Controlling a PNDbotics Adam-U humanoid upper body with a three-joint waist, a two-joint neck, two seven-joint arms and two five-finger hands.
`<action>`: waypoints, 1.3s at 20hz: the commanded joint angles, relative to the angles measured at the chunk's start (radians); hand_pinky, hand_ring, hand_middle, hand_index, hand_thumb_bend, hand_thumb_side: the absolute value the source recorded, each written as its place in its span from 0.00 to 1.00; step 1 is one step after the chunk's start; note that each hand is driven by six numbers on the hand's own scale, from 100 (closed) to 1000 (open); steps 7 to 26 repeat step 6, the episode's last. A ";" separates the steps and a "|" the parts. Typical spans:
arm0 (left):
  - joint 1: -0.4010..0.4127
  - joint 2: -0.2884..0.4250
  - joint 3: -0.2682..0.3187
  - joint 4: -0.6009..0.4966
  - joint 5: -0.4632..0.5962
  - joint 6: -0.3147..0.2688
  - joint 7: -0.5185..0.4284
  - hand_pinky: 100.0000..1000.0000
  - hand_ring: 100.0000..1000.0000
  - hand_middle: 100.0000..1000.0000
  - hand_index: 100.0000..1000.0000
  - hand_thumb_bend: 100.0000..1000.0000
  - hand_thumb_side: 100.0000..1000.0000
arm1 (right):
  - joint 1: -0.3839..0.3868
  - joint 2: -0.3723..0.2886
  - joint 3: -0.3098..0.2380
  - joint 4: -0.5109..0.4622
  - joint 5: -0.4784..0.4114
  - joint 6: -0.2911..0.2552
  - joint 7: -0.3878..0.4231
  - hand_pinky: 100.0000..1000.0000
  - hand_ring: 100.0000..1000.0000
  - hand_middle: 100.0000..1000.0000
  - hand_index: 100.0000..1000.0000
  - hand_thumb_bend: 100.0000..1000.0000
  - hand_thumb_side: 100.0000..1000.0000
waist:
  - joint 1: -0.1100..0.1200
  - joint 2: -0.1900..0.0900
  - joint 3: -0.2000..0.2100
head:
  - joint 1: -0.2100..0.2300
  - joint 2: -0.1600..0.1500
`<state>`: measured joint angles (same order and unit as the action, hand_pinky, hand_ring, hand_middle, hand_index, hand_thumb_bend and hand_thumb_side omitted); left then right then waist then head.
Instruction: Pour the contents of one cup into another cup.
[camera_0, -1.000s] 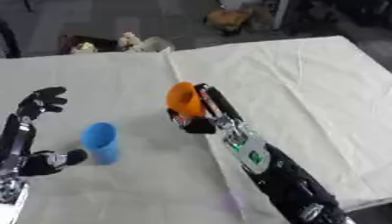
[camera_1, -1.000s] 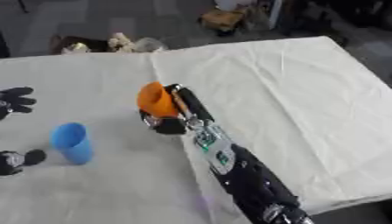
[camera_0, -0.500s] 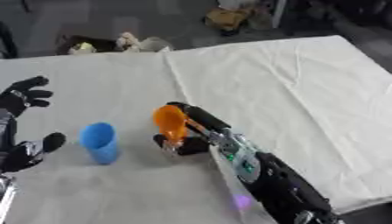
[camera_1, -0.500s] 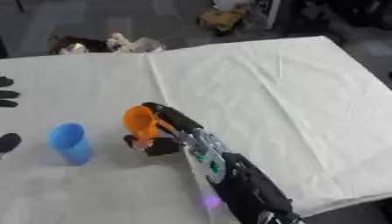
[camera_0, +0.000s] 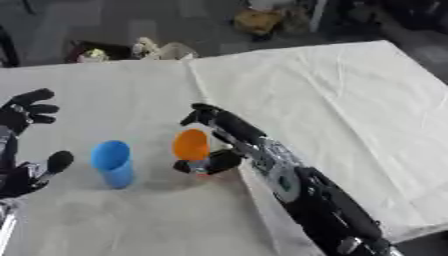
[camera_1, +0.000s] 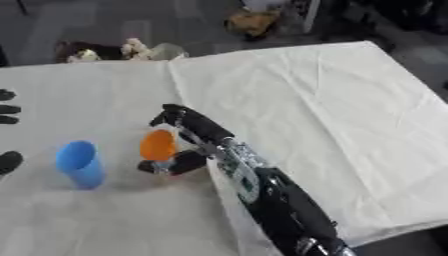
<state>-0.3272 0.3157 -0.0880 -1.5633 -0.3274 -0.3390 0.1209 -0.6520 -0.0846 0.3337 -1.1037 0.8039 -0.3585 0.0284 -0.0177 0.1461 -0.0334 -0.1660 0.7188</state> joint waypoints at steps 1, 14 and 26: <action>-0.011 0.009 0.011 -0.021 -0.005 0.002 0.002 0.63 0.69 0.75 0.86 0.90 0.77 | -0.019 -0.014 -0.007 -0.014 0.002 -0.004 0.007 1.00 1.00 0.75 0.83 0.68 0.76 | 0.004 -0.016 0.001 | -0.003 -0.007; -0.011 0.009 0.011 -0.020 -0.003 0.003 0.001 0.63 0.69 0.74 0.86 0.88 0.77 | -0.017 -0.022 -0.022 -0.022 -0.012 0.008 0.002 1.00 1.00 0.73 0.82 0.67 0.73 | 0.003 -0.017 0.002 | -0.004 -0.007; -0.011 0.009 0.011 -0.020 -0.003 0.003 0.001 0.63 0.69 0.74 0.86 0.88 0.77 | -0.017 -0.022 -0.022 -0.022 -0.012 0.008 0.002 1.00 1.00 0.73 0.82 0.67 0.73 | 0.003 -0.017 0.002 | -0.004 -0.007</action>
